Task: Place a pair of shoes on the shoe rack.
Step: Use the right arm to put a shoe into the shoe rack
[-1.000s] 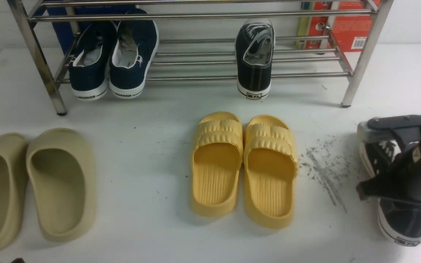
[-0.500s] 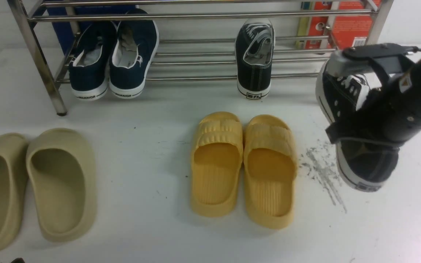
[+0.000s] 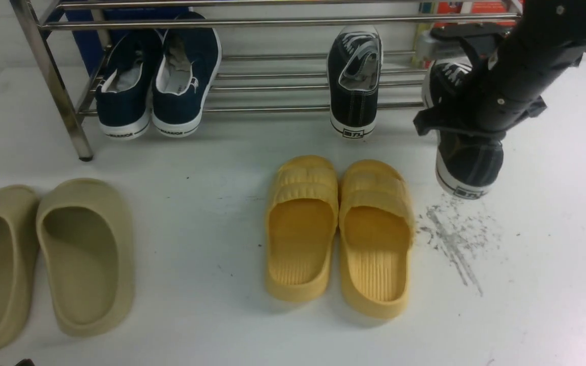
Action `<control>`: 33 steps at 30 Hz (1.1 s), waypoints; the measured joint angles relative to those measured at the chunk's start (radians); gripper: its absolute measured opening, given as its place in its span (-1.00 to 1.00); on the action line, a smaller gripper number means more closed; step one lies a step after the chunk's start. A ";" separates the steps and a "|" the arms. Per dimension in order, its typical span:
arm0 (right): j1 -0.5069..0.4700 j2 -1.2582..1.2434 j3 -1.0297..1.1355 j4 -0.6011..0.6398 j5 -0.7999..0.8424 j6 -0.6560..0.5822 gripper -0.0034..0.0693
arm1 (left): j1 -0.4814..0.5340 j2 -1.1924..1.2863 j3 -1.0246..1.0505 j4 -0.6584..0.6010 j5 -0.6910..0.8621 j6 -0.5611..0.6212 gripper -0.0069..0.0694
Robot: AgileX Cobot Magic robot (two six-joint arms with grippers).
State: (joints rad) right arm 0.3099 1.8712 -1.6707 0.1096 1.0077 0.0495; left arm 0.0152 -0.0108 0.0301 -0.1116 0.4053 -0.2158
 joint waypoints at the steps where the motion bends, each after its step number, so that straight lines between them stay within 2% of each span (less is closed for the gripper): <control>1: -0.010 0.032 -0.039 0.002 0.000 -0.008 -0.81 | 0.000 0.000 0.000 0.000 0.000 0.000 -0.19; 8: -0.046 0.178 -0.233 0.010 0.001 -0.064 -0.81 | 0.000 0.000 0.000 0.000 0.000 0.000 -0.19; 21: -0.050 0.396 -0.551 0.008 0.009 -0.107 -0.80 | 0.000 0.000 0.000 0.000 0.000 0.000 -0.19; 33: -0.049 0.457 -0.603 -0.022 -0.048 -0.107 -0.80 | 0.000 0.000 0.000 0.000 0.000 0.000 -0.19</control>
State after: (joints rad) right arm 0.2612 2.3282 -2.2732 0.0873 0.9597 -0.0578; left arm 0.0152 -0.0108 0.0301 -0.1116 0.4053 -0.2158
